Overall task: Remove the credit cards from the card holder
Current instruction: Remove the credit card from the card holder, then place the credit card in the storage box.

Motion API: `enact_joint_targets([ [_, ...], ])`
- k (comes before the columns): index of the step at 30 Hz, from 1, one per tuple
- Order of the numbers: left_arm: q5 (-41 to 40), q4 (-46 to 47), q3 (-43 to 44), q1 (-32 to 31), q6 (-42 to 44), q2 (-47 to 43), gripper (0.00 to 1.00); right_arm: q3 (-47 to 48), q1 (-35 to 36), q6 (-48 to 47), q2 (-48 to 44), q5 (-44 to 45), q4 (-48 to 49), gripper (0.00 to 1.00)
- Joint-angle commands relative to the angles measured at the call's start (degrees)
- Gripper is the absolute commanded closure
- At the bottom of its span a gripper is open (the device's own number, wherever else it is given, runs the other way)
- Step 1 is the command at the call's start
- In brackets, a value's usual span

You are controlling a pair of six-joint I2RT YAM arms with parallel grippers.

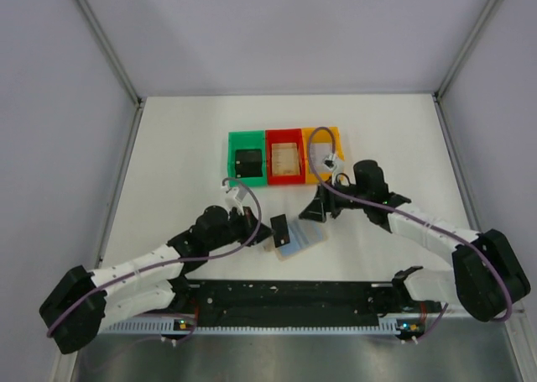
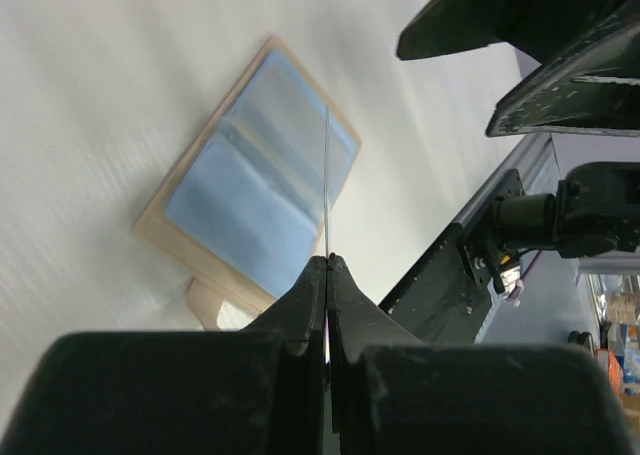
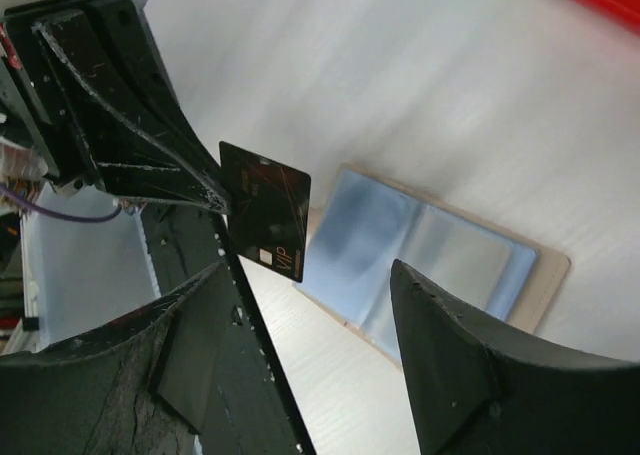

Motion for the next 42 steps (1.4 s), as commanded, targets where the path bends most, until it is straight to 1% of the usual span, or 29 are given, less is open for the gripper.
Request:
enact_joint_targets([
  [1, 6.75, -0.01, 3.60, 0.84, 8.54, -3.57, 1.00, 5.38, 2.31, -8.50, 1.22, -7.49, -2.13, 0.34],
  [8, 14.66, 2.45, 5.97, 0.76, 11.88, -2.69, 1.00, 8.72, 7.32, -11.84, 4.12, -15.67, -0.63, 0.36],
  [11, 17.74, 2.10, 7.73, 0.84, 13.38, -1.73, 1.00, 9.43, 8.11, -12.46, 5.35, -17.26, -0.72, 0.43],
  [13, 19.33, 2.10, 8.61, 0.84, 13.73, -1.55, 1.00, 9.69, 8.11, -12.46, 5.53, -17.79, -0.55, 0.50],
  [14, 19.77, 2.19, 8.96, 0.76, 13.99, -1.55, 1.00, 9.78, 8.20, -12.55, 5.61, -18.05, -0.63, 0.55],
  [17, 19.08, 0.61, 10.02, 0.84, 14.96, -2.07, 1.00, 9.69, 8.29, -12.29, 5.26, -18.76, -0.11, 0.87],
  [18, 18.11, -0.18, 10.20, 0.84, 15.22, -2.51, 1.00, 9.43, 8.11, -11.85, 4.91, -19.02, 0.59, 0.95],
  [19, 16.01, -1.23, 10.37, 0.84, 15.31, -3.21, 0.94, 9.08, 8.20, -11.06, 4.56, -19.28, 1.73, 0.98],
  [21, 10.57, -4.13, 10.29, 1.02, 14.70, -5.31, 0.73, 7.59, 8.20, -8.35, 3.25, -18.41, 5.33, 1.00],
  [23, 6.26, -4.14, 8.89, 1.81, 13.30, -8.47, 0.56, 5.31, 8.11, -3.00, 1.67, -17.44, 12.42, 1.00],
  [26, 0.81, -0.99, 5.38, 2.42, 10.58, -14.53, 0.38, 1.79, 8.20, 4.57, -0.79, -13.67, 22.36, 1.00],
  [28, -1.31, 2.17, 2.74, 2.51, 8.90, -18.05, 0.30, -1.19, 8.11, 9.23, -2.20, -9.55, 31.06, 1.00],
  [31, -1.24, 7.44, -0.43, 2.51, 7.32, -21.58, 0.27, -4.89, 8.20, 16.26, -4.05, -4.97, 42.05, 1.00],
  [35, 2.27, 13.86, -2.72, 2.43, 6.61, -22.11, 0.26, -7.79, 8.20, 23.03, -5.37, 0.57, 51.20, 1.00],
  [39, 5.53, 21.95, -3.95, 2.42, 5.47, -19.40, 0.27, -9.29, 8.29, 27.96, -5.37, 2.95, 58.07, 1.00],
  [42, 7.64, 25.47, -3.34, 2.43, 4.59, -16.41, 0.28, -9.55, 8.29, 29.20, -5.28, 3.48, 59.66, 1.00],
])
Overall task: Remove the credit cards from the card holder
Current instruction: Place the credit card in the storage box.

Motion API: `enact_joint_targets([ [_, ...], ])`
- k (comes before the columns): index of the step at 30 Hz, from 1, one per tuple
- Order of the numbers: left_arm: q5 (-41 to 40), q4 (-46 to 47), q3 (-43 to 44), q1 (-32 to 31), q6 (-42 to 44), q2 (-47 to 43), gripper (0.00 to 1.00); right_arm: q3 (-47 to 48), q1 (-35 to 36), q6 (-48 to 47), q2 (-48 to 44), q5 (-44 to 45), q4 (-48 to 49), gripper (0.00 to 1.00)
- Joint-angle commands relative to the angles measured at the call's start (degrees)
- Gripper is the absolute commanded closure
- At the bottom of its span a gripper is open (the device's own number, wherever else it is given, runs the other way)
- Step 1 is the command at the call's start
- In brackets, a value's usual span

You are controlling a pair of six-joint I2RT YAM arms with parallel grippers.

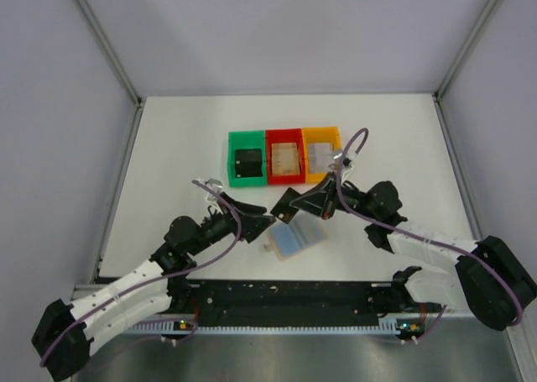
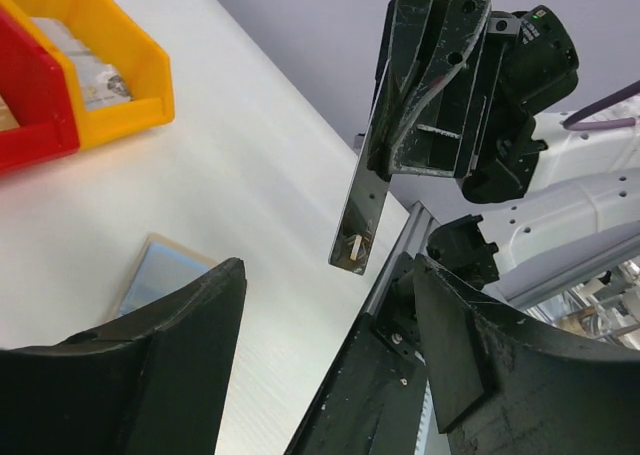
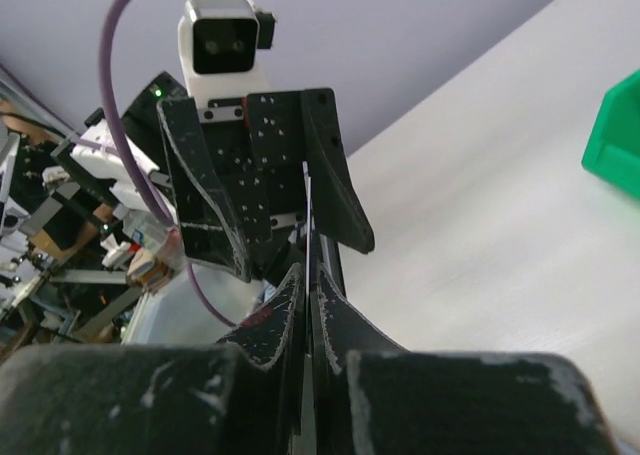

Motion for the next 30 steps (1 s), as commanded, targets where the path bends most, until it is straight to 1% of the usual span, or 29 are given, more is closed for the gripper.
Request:
enact_joint_targets([
  [1, 4.52, 12.90, 0.40, 0.11, -2.12, 3.99, 0.29, -0.26, 0.62, 5.27, -1.37, 3.37, 10.74, 1.00],
  [5, 6.36, 19.23, 0.93, 0.02, -4.14, 8.03, 0.33, -0.61, 0.88, 5.62, -1.28, 3.55, 11.45, 1.00],
  [10, 5.84, 24.07, 1.28, 0.02, -5.28, 11.29, 0.38, -0.70, 1.06, 5.71, -1.11, 3.37, 12.24, 1.00],
  [17, 4.79, 28.38, 2.16, 0.02, -5.99, 13.93, 0.47, -1.06, 1.14, 6.41, 0.30, 3.02, 14.34, 1.00],
  [18, 4.87, 29.17, 2.33, 0.02, -6.25, 14.71, 0.50, -1.14, 1.14, 6.58, 0.47, 3.11, 14.78, 1.00],
  [20, 5.57, 30.40, 2.77, 0.02, -6.52, 16.03, 0.59, -1.06, 1.14, 6.67, 0.74, 3.11, 15.23, 1.00],
  [23, 5.05, 32.42, 2.51, 0.02, -6.95, 17.09, 0.77, -1.06, 1.14, 6.59, 0.74, 3.11, 15.05, 1.00],
  [25, 2.95, 32.34, 1.99, 0.02, -6.61, 16.66, 0.95, -0.88, 1.14, 6.23, 0.74, 2.93, 14.53, 1.00],
  [26, 1.90, 32.34, 1.81, 0.02, -5.99, 16.39, 1.00, -0.97, 1.14, 5.97, 0.82, 2.84, 14.18, 1.00],
  [27, 0.93, 32.25, 1.55, 0.02, -5.29, 16.04, 1.00, -0.97, 1.14, 5.62, 0.91, 2.58, 14.09, 0.99],
  [29, -0.40, 31.12, 1.19, 0.37, -3.01, 14.29, 1.00, -1.23, 1.14, 4.74, 0.74, 2.23, 13.30, 0.93],
  [30, -0.75, 27.46, 1.89, 0.72, -1.78, 13.06, 1.00, -1.23, 1.06, 4.30, 0.65, 2.14, 12.69, 0.87],
])
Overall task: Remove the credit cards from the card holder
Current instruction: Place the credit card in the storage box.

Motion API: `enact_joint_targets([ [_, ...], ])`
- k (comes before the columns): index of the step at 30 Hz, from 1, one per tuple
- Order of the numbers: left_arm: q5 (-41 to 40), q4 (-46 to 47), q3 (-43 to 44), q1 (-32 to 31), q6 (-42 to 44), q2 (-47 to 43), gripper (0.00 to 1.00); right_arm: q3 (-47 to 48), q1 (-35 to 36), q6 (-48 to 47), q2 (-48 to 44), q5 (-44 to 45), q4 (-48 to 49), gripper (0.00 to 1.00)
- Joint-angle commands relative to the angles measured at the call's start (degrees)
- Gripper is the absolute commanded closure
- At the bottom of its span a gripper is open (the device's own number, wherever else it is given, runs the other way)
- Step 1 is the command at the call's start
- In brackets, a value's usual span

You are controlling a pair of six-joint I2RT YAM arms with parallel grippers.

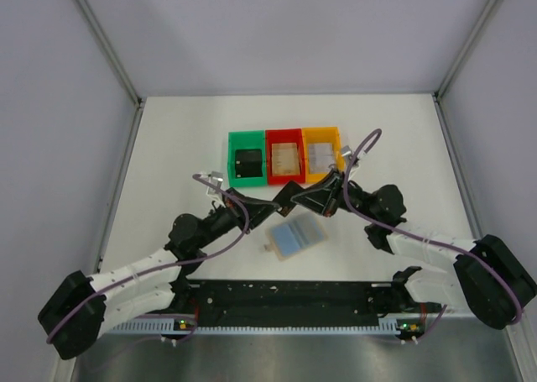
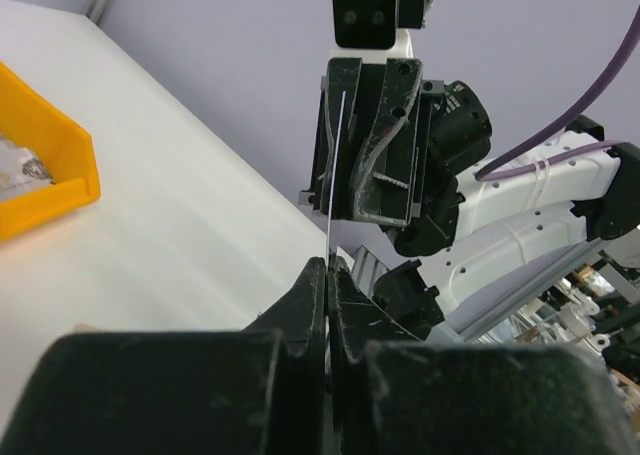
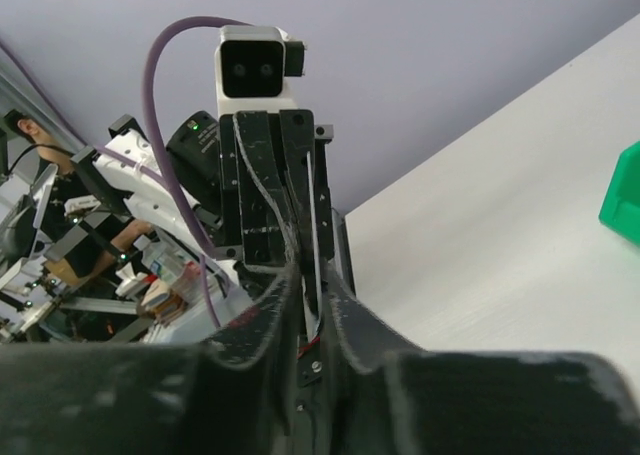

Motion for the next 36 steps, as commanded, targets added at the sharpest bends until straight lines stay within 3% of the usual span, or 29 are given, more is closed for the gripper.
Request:
enact_joint_targets([
  [1, -4.60, -5.41, 2.15, 1.46, 5.78, -5.02, 1.00, -0.38, 0.53, -2.10, -0.09, -1.25, 0.68, 0.77],
  [3, -6.00, -15.51, 4.61, 2.08, 9.73, -8.09, 1.00, -0.47, -0.43, -3.33, -0.71, -0.99, -1.77, 0.49],
  [5, -6.88, -27.55, 7.25, 3.74, 15.00, -10.91, 1.00, -1.25, -1.92, -5.00, -1.41, -0.90, -5.45, 0.28],
  [10, -5.04, -52.79, 16.03, 12.35, 24.24, -12.51, 1.00, -1.96, -5.53, -12.19, -3.52, -1.78, -15.38, 0.14],
  [14, -3.11, -68.97, 24.20, 18.77, 32.50, -6.20, 1.00, -1.08, -5.71, -22.21, -6.33, 0.68, -26.72, 0.10],
  [18, 2.76, -77.86, 33.25, 24.05, 38.04, 4.35, 1.00, -1.08, -5.71, -27.68, -8.27, 2.97, -32.72, 0.09],
  [23, 6.73, -81.30, 43.53, 28.09, 43.32, 16.92, 1.00, -2.75, -5.80, -29.17, -8.09, 2.44, -31.06, 0.08],
  [30, 10.17, -100.69, 67.94, 30.56, 52.72, 38.09, 1.00, -3.45, -5.97, -30.49, -7.83, 2.01, -30.00, 0.08],
  [32, 11.39, -105.46, 72.37, 30.82, 54.40, 43.37, 1.00, -3.81, -6.06, -30.41, -7.83, 1.92, -29.21, 0.08],
  [36, 13.24, -106.54, 76.78, 31.00, 55.46, 49.36, 1.00, -4.25, -5.97, -30.41, -7.48, 1.65, -28.15, 0.08],
])
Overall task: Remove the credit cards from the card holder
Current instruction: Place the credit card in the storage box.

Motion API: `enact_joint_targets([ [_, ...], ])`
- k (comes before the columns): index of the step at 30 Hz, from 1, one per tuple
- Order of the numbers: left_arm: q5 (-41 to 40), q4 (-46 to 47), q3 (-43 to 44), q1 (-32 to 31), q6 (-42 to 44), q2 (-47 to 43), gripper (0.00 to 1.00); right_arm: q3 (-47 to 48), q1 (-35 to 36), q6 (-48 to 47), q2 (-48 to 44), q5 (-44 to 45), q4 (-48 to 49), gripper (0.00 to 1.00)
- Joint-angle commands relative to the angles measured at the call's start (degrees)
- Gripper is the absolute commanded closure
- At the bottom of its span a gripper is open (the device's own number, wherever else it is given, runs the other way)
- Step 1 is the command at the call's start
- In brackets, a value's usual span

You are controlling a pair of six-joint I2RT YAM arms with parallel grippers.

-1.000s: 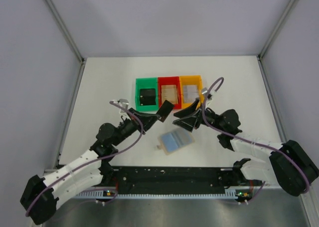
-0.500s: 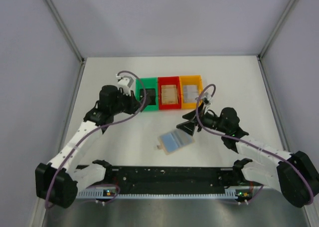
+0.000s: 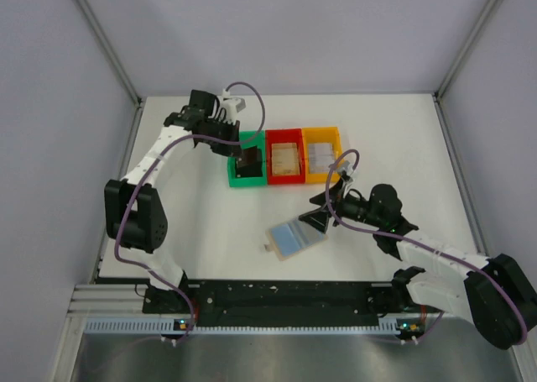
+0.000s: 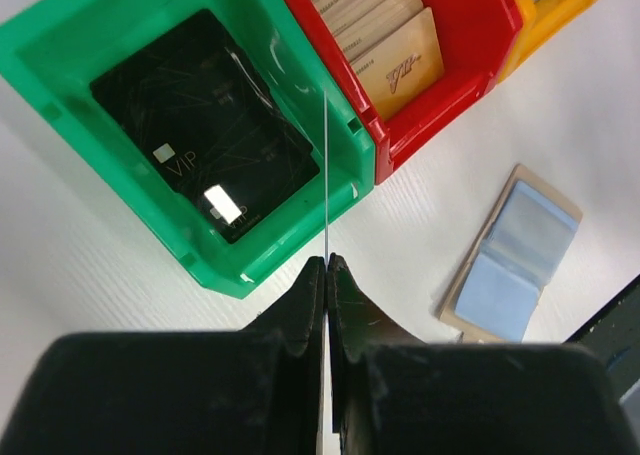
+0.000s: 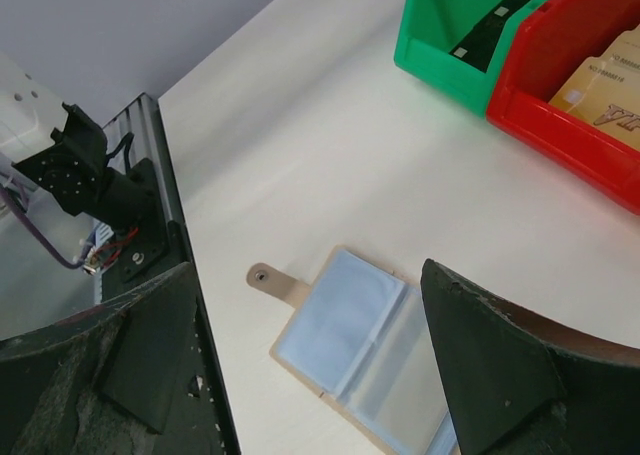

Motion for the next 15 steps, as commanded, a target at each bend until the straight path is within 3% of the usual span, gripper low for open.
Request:
enact_joint_targets([
  [1, 3.74, -7.39, 4.19, 0.38, 4.77, 5.08, 1.00, -0.55, -0.66, -1.47, -0.29, -0.73, 3.54, 0.08],
  [15, 5.32, -8.00, 13.68, 0.38, 8.73, 18.80, 1.00, -1.35, -0.75, -1.47, -0.02, -0.99, 4.51, 0.07],
])
